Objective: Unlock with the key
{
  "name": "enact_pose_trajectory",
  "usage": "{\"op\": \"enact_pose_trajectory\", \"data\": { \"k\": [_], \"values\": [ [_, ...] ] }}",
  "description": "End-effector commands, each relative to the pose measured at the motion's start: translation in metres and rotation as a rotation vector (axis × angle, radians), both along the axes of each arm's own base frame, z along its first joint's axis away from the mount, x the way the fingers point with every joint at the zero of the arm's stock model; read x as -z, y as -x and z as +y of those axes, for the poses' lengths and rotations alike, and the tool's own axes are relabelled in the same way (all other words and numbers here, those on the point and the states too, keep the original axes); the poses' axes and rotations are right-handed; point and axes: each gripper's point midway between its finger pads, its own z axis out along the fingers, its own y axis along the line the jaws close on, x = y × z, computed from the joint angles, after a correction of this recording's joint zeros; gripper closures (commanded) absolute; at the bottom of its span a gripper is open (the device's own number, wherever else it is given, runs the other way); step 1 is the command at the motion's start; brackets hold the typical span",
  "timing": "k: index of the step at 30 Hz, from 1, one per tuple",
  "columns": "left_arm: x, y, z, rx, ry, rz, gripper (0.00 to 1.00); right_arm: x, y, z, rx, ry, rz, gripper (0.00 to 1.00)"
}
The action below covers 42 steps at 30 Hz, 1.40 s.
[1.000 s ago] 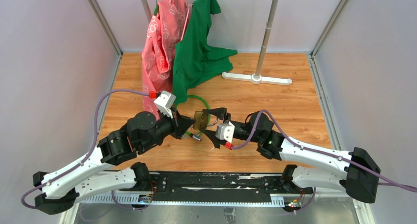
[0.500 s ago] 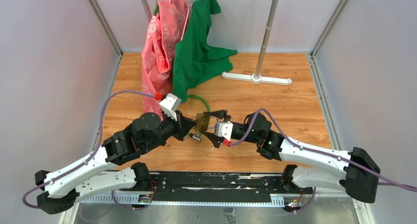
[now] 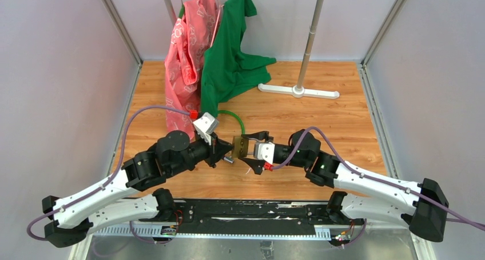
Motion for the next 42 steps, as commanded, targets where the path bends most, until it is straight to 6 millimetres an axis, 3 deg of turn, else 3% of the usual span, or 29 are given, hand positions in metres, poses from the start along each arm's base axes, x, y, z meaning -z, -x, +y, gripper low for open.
{"op": "enact_pose_trajectory", "data": {
  "k": [1,17,30,38,40,42],
  "values": [
    [0.009,-0.005,-0.008,0.041,-0.062,-0.052,1.0,-0.069,0.038,0.001,-0.161,-0.157,-0.071,1.0],
    [0.007,0.009,-0.03,0.263,-0.108,-0.192,1.0,-0.06,0.049,-0.014,-0.165,-0.074,0.042,1.0],
    [-0.001,0.006,-0.026,0.266,-0.137,-0.239,0.99,-0.055,0.041,-0.019,-0.112,-0.077,0.049,1.0],
    [-0.004,0.007,-0.03,0.24,-0.136,-0.129,0.44,-0.056,0.03,-0.02,-0.052,-0.09,0.032,1.0],
    [-0.01,0.004,-0.025,0.198,-0.122,-0.125,0.35,-0.055,0.029,-0.02,-0.046,-0.088,0.034,1.0],
    [-0.021,0.002,-0.021,0.162,-0.09,-0.128,0.18,-0.055,0.028,-0.021,-0.038,-0.091,0.031,1.0]
  ]
}}
